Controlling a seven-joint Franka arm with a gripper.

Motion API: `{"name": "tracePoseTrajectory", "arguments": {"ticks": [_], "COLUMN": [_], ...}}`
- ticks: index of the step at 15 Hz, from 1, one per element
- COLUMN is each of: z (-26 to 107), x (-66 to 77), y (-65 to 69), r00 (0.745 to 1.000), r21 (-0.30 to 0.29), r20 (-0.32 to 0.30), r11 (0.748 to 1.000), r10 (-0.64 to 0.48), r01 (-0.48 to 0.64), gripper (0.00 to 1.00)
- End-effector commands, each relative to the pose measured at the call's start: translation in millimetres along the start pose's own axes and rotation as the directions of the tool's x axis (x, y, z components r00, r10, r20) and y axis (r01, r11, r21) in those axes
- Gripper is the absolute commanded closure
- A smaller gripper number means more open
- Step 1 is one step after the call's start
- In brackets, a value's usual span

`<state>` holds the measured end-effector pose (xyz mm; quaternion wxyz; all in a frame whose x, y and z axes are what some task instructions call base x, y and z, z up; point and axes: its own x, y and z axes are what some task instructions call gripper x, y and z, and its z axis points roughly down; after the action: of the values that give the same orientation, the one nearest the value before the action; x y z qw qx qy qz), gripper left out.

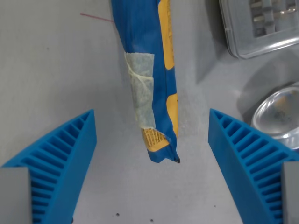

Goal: Pick up the blue bag

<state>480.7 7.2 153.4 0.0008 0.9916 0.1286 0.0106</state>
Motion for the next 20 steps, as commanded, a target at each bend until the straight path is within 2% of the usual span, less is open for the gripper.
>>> {"name": "tracePoseTrajectory", "arguments": {"ticks": [1,11,20], "z": [2.7,3.6,33.6], "x": [-2.2,-2.1,-0.4], "y": [-1.6,-1.0,-0.2], "r00": [0.996,0.997,0.997], "r21": [-0.032,-0.03,-0.037], "r20": [-0.076,-0.071,-0.074], "r11": [0.998,0.999,0.999], "r10": [-0.048,-0.031,-0.027], "r01": [0.046,0.029,0.024], "gripper": [0.0,0.0,0.0]}}
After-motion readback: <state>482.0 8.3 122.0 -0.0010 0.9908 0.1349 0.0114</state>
